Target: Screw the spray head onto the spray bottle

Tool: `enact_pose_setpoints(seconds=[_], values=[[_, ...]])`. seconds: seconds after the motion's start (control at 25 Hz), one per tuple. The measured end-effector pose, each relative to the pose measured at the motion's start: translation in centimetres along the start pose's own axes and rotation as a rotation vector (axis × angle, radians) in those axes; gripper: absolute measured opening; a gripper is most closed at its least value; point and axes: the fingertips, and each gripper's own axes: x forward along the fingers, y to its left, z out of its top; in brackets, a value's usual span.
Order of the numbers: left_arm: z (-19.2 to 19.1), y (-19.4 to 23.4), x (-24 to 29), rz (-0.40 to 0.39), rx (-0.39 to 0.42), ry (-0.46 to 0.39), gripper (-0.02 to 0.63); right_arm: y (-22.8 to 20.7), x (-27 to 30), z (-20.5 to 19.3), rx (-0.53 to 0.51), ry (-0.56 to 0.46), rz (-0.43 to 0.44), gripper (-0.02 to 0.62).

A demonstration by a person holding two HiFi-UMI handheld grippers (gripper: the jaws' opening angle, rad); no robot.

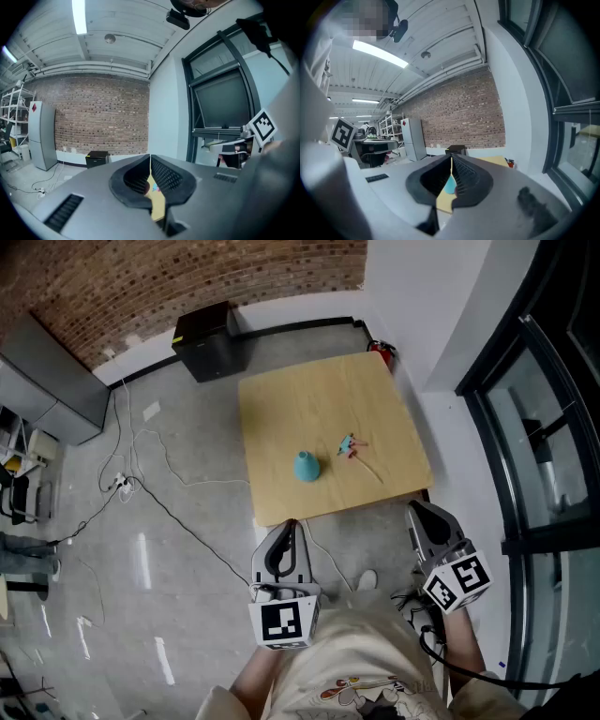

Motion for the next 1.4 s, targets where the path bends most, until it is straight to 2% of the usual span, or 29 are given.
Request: enact_pose_setpoints(seconds=[0.16,0.32,0.48,0.68,0.8,0.92,1.08,1.24,1.4], values=[[-0.5,0.9,-0.1,0.000,-0.014,0.016,0.009,0.5,0.5,-0.7,0.005,0.019,-0.027,0.008],[-1.4,2.4,0.3,-0.037,-0.033,0.025,0.009,1.1,1.8,-1.4,0.041,0.059,-0.058,0.008],[-4.5,3.7,3.0,-0.079,-0.024,0.054,0.017,0.7,3.5,-2.0,0.026,0.061,-0.077,0.008],[-11.0,4.6,10.5,-0.059,0.089,-0.007,0.341,-1.0,5.9,-2.8,0.027,0.104,-0.064,0.008],[-16.7,5.9,16.0,-0.030,0.173,0.057,0.446,-2.5,8.9,-2.5,0.039,0.132,-0.030,0.008],[-21.7,6.6,20.7,-0.020,0.226,0.162,0.449,-4.4,11.3,-0.9,0.016,0.151,0.014,0.008],[-26.5,6.6,25.7,0.006,0.203,0.243,0.449,-8.5,13.9,-0.5,-0.034,0.194,0.048,0.008],[-28.7,7.7,28.9,0.079,0.179,0.284,0.449,-11.1,16.2,-1.2,-0.048,0.247,0.102,0.008],[-29.3,8.5,30.7,0.116,0.158,0.330,0.440,-11.0,18.6,-2.5,-0.075,0.313,0.145,0.008]])
